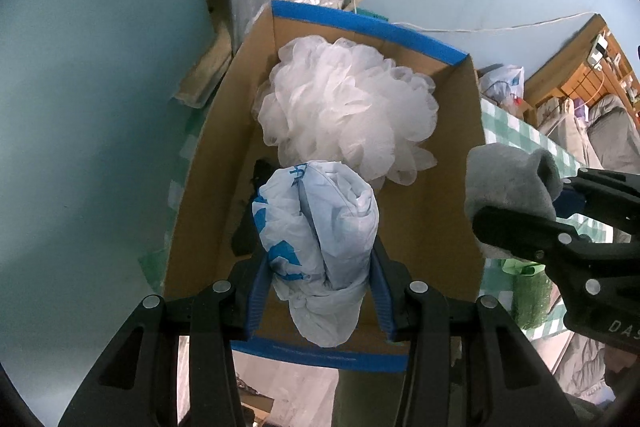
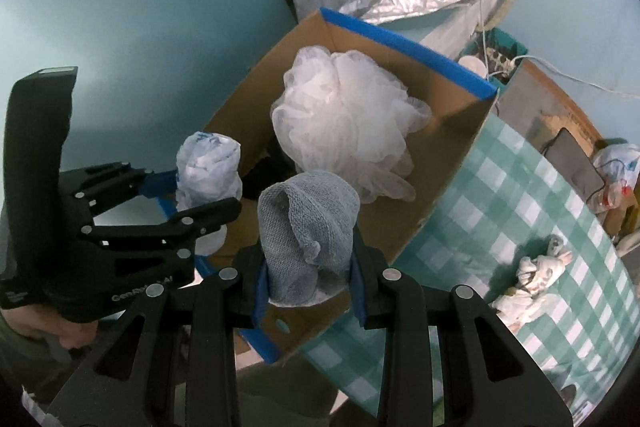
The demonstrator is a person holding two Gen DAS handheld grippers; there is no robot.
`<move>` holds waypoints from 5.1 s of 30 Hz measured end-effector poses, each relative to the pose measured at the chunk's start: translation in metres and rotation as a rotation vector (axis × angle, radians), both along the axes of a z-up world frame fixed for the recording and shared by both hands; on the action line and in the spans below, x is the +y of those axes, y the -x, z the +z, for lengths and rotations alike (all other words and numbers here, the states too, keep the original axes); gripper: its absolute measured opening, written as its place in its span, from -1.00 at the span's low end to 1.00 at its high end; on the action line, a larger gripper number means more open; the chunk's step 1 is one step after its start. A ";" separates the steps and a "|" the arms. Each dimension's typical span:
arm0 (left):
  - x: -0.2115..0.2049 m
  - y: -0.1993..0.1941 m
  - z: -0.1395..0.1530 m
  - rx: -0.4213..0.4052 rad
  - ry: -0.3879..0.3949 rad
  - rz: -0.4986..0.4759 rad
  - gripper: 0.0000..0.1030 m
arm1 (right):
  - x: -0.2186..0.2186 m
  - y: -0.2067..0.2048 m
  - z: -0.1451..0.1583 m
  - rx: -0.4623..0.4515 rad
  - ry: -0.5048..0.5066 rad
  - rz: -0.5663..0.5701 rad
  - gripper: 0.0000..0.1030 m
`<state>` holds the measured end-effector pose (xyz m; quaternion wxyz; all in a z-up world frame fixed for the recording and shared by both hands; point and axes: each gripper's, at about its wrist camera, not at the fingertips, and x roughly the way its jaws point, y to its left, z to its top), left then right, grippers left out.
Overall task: Organize soft objects
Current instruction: 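Open the left tool over the box while the right tool releases the grey sock inside, then move both tools back from the box over the remaining items on the table, then grasp the green mesh scrubber with the right tool while the left reaches the white crumpled bag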
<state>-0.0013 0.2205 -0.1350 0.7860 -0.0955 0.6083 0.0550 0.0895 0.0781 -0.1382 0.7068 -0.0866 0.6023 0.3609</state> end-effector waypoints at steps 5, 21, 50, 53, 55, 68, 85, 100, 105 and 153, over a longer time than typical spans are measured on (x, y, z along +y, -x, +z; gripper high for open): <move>0.006 0.000 -0.011 0.021 0.010 0.002 -0.11 | 0.005 -0.001 -0.009 0.010 0.022 0.002 -0.39; 0.006 0.001 -0.011 0.017 -0.011 -0.008 0.23 | 0.006 0.000 -0.011 -0.018 0.038 0.002 0.20; -0.041 0.010 0.030 -0.034 -0.013 -0.089 0.29 | -0.076 0.010 0.025 -0.037 0.019 -0.147 0.29; -0.055 0.008 0.033 -0.039 -0.010 -0.120 0.29 | -0.094 0.012 0.028 -0.036 0.025 -0.172 0.29; -0.063 0.007 0.034 -0.038 -0.002 -0.131 0.29 | -0.105 0.013 0.028 -0.035 0.031 -0.189 0.30; -0.117 -0.004 0.037 -0.031 0.012 -0.239 0.29 | -0.190 0.018 0.029 -0.030 0.062 -0.353 0.39; -0.190 -0.014 0.025 0.002 0.015 -0.388 0.30 | -0.274 0.039 0.001 0.028 0.116 -0.487 0.39; -0.226 0.010 -0.020 0.067 0.002 -0.487 0.30 | -0.267 0.065 -0.058 0.086 0.163 -0.424 0.39; -0.226 0.015 -0.036 0.085 0.011 -0.483 0.30 | -0.262 0.070 -0.075 0.106 0.186 -0.404 0.39; -0.256 -0.044 -0.049 0.086 0.004 -0.485 0.50 | -0.321 0.035 -0.054 0.078 0.111 -0.518 -0.85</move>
